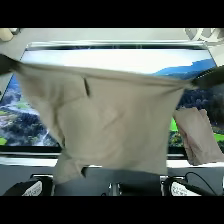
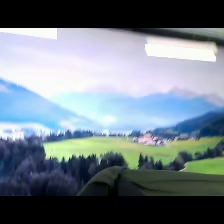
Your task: Fold the shirts.
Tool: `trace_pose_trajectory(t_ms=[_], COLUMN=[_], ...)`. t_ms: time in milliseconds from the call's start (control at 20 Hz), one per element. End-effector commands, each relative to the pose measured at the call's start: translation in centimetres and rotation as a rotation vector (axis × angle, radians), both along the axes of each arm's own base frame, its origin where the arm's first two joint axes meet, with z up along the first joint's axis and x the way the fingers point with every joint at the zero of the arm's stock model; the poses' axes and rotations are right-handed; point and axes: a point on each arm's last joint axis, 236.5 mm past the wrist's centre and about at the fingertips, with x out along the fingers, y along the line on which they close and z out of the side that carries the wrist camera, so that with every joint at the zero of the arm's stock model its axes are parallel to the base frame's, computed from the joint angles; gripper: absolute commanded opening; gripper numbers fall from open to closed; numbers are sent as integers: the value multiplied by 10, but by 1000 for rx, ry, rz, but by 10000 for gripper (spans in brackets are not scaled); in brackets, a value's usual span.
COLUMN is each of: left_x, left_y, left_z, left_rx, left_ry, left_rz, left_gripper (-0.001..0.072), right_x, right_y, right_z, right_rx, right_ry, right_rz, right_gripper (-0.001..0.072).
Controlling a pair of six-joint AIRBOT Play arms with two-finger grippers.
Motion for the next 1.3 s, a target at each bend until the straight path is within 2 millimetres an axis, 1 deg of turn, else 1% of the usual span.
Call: trace_pose_trajectory(t_ms=[0,50,100,150,200,250,300,350,400,500,550,600,650,700,750,800,850,900,1000,1050,1100,1150,1250], left_x=[41,53,67,82,96,108,121,133,144,159,161,160,156,151,143,135,127,120,99,82,61,35,-12], left_y=[-8,-14,-20,-23,-23,-20,-14,-8,0,17,23,24,20,14,7,0,-4,-3,6,9,8,7,3], left_z=[-143,-164,-180,-189,-194,-196,-194,-188,-176,-154,-149,-151,-162,-177,-196,-210,-216,-214,-203,-204,-213,-230,-264], left_rx=[-69,-99,-127,-146,-160,-159,-152,-145,-139,-130,-131,-132,-134,-135,-138,-145,-148,-132,-68,-44,-33,-27,-59], left_ry=[264,285,280,256,227,194,154,108,50,-36,-48,-38,0,52,118,176,216,238,272,328,417,530,722], left_rz=[-2,-3,-12,-9,4,24,47,69,96,138,150,149,135,113,88,65,45,22,-33,-58,-89,-109,-98], left_gripper=[28,28,28,28,29,28,28,28,28,28,28,29,28,28,28,28,28,28,28,28,28,28,28], right_x=[49,65,82,98,114,131,148,162,172,186,190,189,186,178,168,156,148,138,112,93,73,54,29], right_y=[25,32,39,43,43,41,37,31,25,20,20,21,24,33,41,47,49,50,45,45,48,51,52], right_z=[-121,-137,-149,-154,-153,-146,-135,-124,-114,-98,-94,-95,-100,-111,-127,-141,-149,-151,-143,-143,-150,-162,-187], right_rx=[-18,-13,-12,-17,-24,-31,-37,-46,-62,-66,-60,-42,-14,22,53,66,67,60,11,-4,0,5,12], right_ry=[176,154,119,67,5,-69,-153,-221,-274,-361,-378,-371,-341,-284,-210,-140,-93,-55,15,85,173,260,388], right_rz=[56,42,21,14,3,-16,-41,-73,-95,-120,-133,-153,-172,-170,-161,-148,-137,-113,-63,-37,-18,1,8], right_gripper=[21,21,21,21,21,21,21,21,21,21,21,21,21,21,21,21,21,21,22,22,22,22,22])
